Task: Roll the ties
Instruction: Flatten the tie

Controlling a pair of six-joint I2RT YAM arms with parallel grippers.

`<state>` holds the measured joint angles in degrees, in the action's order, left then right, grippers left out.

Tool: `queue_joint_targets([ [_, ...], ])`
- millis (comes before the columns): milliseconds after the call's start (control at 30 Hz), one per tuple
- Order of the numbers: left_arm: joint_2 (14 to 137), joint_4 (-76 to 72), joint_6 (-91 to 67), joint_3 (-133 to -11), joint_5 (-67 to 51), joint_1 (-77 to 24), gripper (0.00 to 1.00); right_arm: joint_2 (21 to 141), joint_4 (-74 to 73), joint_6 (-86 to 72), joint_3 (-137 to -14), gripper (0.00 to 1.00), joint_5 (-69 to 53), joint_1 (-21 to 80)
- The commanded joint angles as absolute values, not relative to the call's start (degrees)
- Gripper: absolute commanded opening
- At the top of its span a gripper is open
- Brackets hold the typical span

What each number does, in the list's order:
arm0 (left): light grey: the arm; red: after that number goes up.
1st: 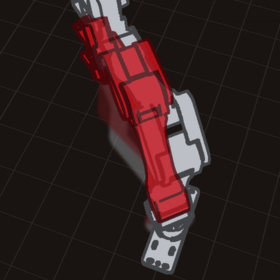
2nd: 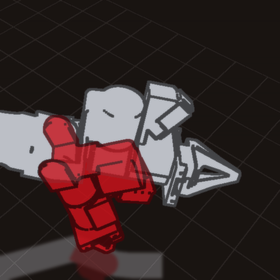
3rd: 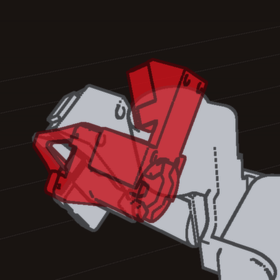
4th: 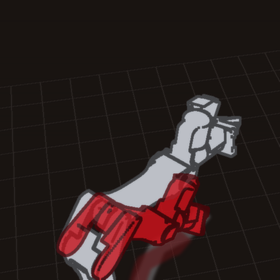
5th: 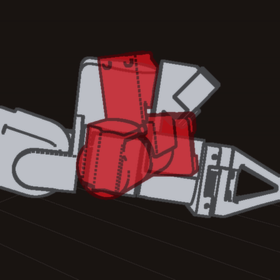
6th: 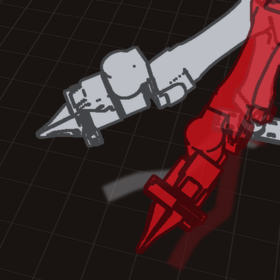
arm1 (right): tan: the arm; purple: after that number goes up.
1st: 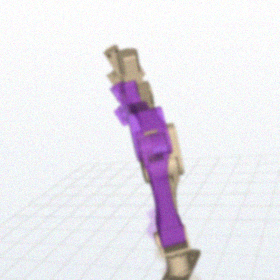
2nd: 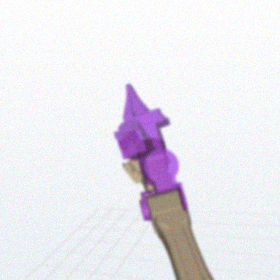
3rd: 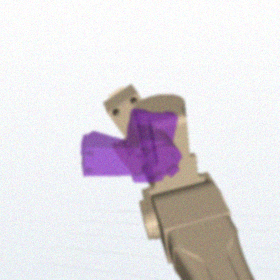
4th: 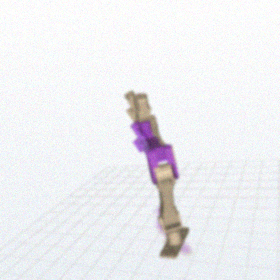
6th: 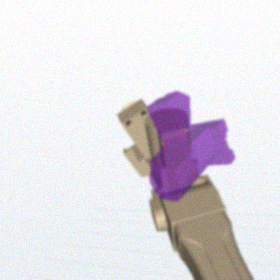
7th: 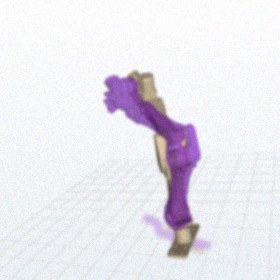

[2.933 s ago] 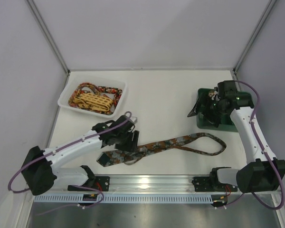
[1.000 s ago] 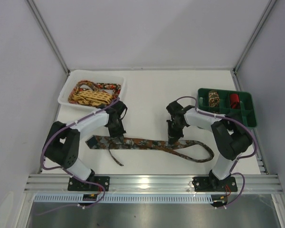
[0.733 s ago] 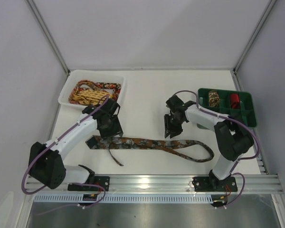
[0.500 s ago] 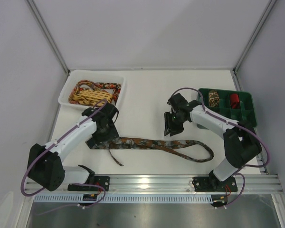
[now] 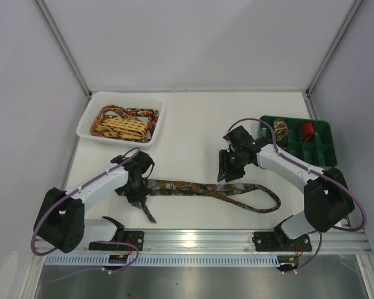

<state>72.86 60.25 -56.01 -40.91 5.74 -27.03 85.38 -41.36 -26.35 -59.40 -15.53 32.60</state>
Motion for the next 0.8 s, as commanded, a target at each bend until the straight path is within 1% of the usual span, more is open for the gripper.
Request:
queue_joint_targets([
  [0,74.96,57.21,-54.49,-42.27,6.23,-26.63,0.10,83.58,-40.08,-26.81,-59.41,0.43,-16.00,32.70],
  [33,75.49,59.39,-53.88,-43.32,7.63,-26.72,0.02,83.76,-40.43,-26.72,-59.76,0.43,-16.00,32.78],
  [67,76.19,60.37,-53.27,-45.33,8.69,-26.63,0.01,83.76,-40.60,-26.63,-59.94,0.43,-15.91,32.70],
  [200,76.55,66.60,-52.65,-50.09,18.07,-24.44,0.01,83.50,-41.04,-26.28,-59.94,0.43,-15.47,32.70],
  [267,76.73,67.67,-52.21,-52.46,19.95,-20.68,0.01,83.41,-41.22,-26.45,-59.77,0.43,-15.56,32.70],
  [400,75.77,68.12,-48.97,-53.61,22.49,-16.53,0.00,82.88,-41.66,-26.28,-59.68,0.43,-15.47,32.78],
  [433,75.67,67.68,-48.52,-53.70,23.11,-15.65,0.08,82.53,-41.75,-26.37,-59.50,0.43,-15.38,32.78],
  [467,76.02,67.33,-48.17,-53.88,23.64,-13.56,0.21,82.62,-41.75,-26.37,-59.41,0.43,-15.38,32.78],
  [500,76.55,66.98,-47.47,-54.31,24.16,-12.40,0.25,82.62,-41.84,-26.45,-59.41,0.43,-15.55,32.78],
  [533,77.07,66.80,-46.76,-54.58,24.26,-11.35,0.33,82.70,-41.84,-26.54,-59.41,0.43,-15.90,32.78],
  [567,78.21,66.97,-46.32,-55.28,24.26,-9.86,0.57,82.79,-42.01,-26.54,-59.41,0.43,-16.34,32.78],
  [600,78.74,67.67,-46.14,-55.46,24.43,-9.67,0.68,82.79,-42.45,-26.46,-59.50,0.43,-16.61,32.87],
  [633,79.01,67.76,-45.88,-55.89,24.78,-9.67,0.83,82.71,-42.63,-26.28,-59.50,0.43,-16.70,32.87],
  [700,78.49,68.11,-44.66,-56.51,24.79,-9.67,0.86,82.88,-44.02,-26.02,-59.68,0.44,-16.70,32.78],
  [767,77.17,67.42,-43.16,-58.97,22.87,-11.24,0.82,82.71,-46.04,-26.28,-59.94,0.44,-15.04,32.70],
])
